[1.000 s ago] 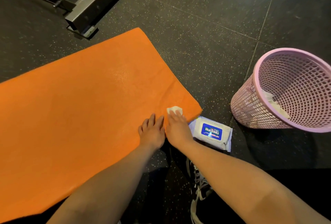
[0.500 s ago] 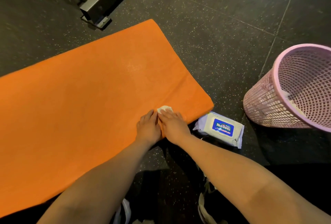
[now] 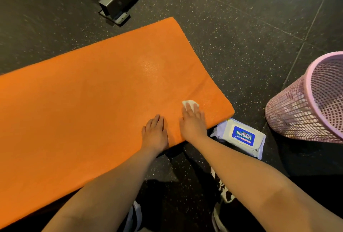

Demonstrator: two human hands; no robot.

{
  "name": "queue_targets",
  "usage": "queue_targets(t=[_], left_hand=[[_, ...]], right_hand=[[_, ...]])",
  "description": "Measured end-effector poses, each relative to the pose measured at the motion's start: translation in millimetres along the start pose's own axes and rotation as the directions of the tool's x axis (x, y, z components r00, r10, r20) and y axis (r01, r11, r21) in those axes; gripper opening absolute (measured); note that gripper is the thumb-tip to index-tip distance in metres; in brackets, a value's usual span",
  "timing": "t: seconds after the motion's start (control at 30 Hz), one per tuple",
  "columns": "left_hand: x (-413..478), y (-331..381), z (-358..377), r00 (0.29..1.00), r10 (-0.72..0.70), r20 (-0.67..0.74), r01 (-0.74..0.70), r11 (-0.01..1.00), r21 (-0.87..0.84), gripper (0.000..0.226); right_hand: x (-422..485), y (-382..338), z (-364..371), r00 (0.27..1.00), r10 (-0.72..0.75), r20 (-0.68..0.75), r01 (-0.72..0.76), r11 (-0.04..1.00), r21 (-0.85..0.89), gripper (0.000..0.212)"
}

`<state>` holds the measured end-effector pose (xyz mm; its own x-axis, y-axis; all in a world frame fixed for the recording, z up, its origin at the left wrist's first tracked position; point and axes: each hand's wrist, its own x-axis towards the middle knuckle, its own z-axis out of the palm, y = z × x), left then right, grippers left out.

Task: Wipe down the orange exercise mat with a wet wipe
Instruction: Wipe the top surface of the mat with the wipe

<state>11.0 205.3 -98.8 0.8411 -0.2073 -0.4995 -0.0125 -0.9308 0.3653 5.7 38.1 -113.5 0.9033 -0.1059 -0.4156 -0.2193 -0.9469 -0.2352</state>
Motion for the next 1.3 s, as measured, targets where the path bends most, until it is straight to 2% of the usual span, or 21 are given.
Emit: queue_targets(t=[0.07,0.13,0.2,0.27,0.33,0.4,0.47,0.53,0.6,0.67,0.7,0.77,0.83,0.9,0.97,1.03,1.1,1.13,1.2,1.27,1.3], left_hand=[[0.4,-4.7,0.8,1.000,0.018,-0.024,-0.019,0.999,-0.038,0.057],[0.3,-10.2,4.6,0.997,0.033,-0.067,-0.037,0.997,-0.071,0.057],[-1.7,-13.7,6.9,0.995,0.034,-0.097,-0.046,0.992,-0.121,0.055],[-3.6,-15.3,6.6,0.993,0.041,-0.115,-0.059,0.986,-0.158,0.054],[-3.3,-17.2,5.4,0.994,0.041,-0.098,-0.055,0.988,-0.146,0.054],[-3.9,-18.3,5.5,0.994,0.048,-0.097,-0.061,0.989,-0.135,0.053],[-5.8,-19.9,5.8,0.991,0.039,-0.125,-0.060,0.983,-0.175,0.053],[-5.4,-23.1,3.4,0.990,-0.004,-0.144,-0.032,0.969,-0.245,0.058],[-2.8,-27.5,3.4,0.988,-0.027,-0.151,-0.017,0.959,-0.283,0.058],[-1.1,-30.5,6.1,0.988,-0.007,-0.155,-0.034,0.965,-0.261,0.054],[-1.3,-30.8,7.9,0.989,0.002,-0.145,-0.038,0.968,-0.247,0.053],[-2.5,-29.1,10.1,0.994,-0.008,-0.114,-0.019,0.973,-0.232,0.052],[-1.7,-29.3,11.1,0.993,-0.017,-0.121,-0.010,0.976,-0.217,0.051],[-0.4,-29.6,9.3,0.990,-0.017,-0.138,-0.011,0.979,-0.204,0.050],[3.3,-29.6,5.5,0.988,-0.036,-0.148,0.002,0.975,-0.221,0.050],[9.1,-26.9,3.1,0.985,-0.069,-0.158,0.028,0.967,-0.253,0.052],[13.3,-21.0,1.8,0.990,-0.077,-0.116,0.054,0.980,-0.190,0.055],[13.8,-17.2,1.2,0.994,-0.084,-0.072,0.074,0.987,-0.139,0.056],[11.4,-10.4,-0.5,0.994,-0.111,0.012,0.112,0.992,-0.064,0.058],[7.6,-8.2,-1.8,0.992,-0.117,0.035,0.118,0.993,-0.030,0.059],[6.9,-8.5,-2.2,0.992,-0.118,0.035,0.119,0.993,-0.024,0.059]], right_hand=[[2.0,-10.7,2.2,1.000,0.022,0.019,-0.022,1.000,0.016,0.058],[-3.4,-31.8,6.8,0.990,-0.111,0.085,0.107,0.993,0.054,0.058],[-11.2,-47.0,12.4,0.950,-0.273,0.151,0.261,0.961,0.092,0.058],[-11.9,-46.5,13.8,0.932,-0.330,0.150,0.326,0.944,0.056,0.058],[-2.9,-36.3,8.7,0.970,-0.222,0.098,0.222,0.975,0.020,0.057],[7.3,-25.3,1.6,0.998,-0.026,0.066,0.024,0.999,0.030,0.058],[11.1,-27.9,-1.7,0.997,0.038,0.072,-0.042,0.998,0.051,0.060],[6.0,-44.8,-0.7,0.991,-0.088,0.100,0.079,0.993,0.088,0.061],[-3.6,-61.6,3.9,0.948,-0.279,0.156,0.259,0.956,0.134,0.060],[-4.6,-63.7,7.7,0.915,-0.356,0.191,0.337,0.933,0.123,0.059],[-0.4,-59.7,8.1,0.921,-0.343,0.186,0.333,0.939,0.082,0.059],[10.3,-46.7,7.0,0.965,-0.228,0.132,0.229,0.973,0.005,0.062],[20.1,-34.9,3.2,0.996,-0.066,0.055,0.066,0.998,0.009,0.064],[24.1,-37.9,3.6,0.999,-0.020,0.043,0.019,0.999,0.040,0.063],[21.6,-52.3,7.8,0.983,-0.152,0.101,0.146,0.987,0.066,0.060],[16.8,-61.2,11.9,0.929,-0.329,0.172,0.319,0.944,0.081,0.057],[18.3,-53.1,9.0,0.909,-0.369,0.192,0.368,0.929,0.046,0.055],[21.7,-44.8,6.1,0.927,-0.333,0.175,0.335,0.942,0.015,0.055],[28.0,-27.5,-1.3,0.980,-0.170,0.104,0.173,0.985,-0.024,0.056],[28.9,-20.9,-3.4,0.999,-0.017,0.044,0.018,1.000,-0.013,0.058],[27.1,-24.6,-1.6,1.000,0.003,0.030,-0.004,1.000,0.009,0.058]])
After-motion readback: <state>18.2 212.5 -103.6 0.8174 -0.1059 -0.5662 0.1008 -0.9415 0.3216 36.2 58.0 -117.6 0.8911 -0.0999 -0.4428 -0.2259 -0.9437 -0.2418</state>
